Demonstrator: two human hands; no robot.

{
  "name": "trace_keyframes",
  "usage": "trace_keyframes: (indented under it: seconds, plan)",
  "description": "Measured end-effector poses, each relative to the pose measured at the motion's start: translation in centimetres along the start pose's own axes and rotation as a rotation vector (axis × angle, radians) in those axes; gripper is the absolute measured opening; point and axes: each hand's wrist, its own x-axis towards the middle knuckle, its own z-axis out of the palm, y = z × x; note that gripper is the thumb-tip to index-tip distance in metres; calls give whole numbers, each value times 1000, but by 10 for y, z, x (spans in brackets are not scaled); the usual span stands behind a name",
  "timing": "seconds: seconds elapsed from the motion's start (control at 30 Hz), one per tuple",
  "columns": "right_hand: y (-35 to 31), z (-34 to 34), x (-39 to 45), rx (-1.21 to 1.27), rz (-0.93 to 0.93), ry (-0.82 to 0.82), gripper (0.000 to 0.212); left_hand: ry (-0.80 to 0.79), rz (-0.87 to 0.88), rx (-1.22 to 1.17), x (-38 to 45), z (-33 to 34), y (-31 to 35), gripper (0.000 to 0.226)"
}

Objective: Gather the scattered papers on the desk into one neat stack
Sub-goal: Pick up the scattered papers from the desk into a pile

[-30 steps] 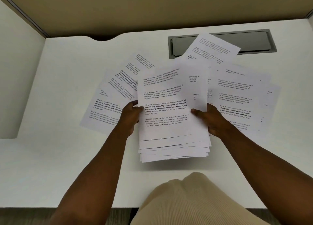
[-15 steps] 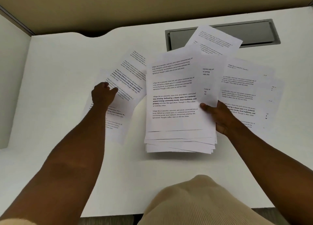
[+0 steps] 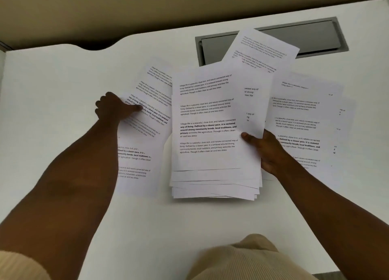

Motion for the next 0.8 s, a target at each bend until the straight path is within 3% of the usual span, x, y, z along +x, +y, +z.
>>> trace_keyframes:
  seconds: [0.1, 0.23, 0.33, 0.47, 0.53, 0.63, 0.8]
  plan:
    - [2, 0, 3, -24, -5, 15, 37, -94, -32, -4, 16, -5, 0, 120]
    - [2, -1, 6, -29, -6, 27, 52, -158, -56, 66, 23, -10, 6, 125]
    - [2, -3, 7, -25, -4, 36, 47, -202, -63, 75, 26, -14, 10, 128]
    - [2, -5, 7, -27, 0, 48, 42, -257, -71, 52, 55, -5, -1, 152]
    - [2, -6, 6, -28, 5, 56, 43, -245, -16, 18, 30, -18, 11, 134]
    - [2, -8, 6, -20, 8, 68, 41, -192, 53, -95, 2, -23, 26, 77]
    - [-1, -7, 6, -9, -4, 47, 40, -214, 12, -331, -12, -32, 7, 62]
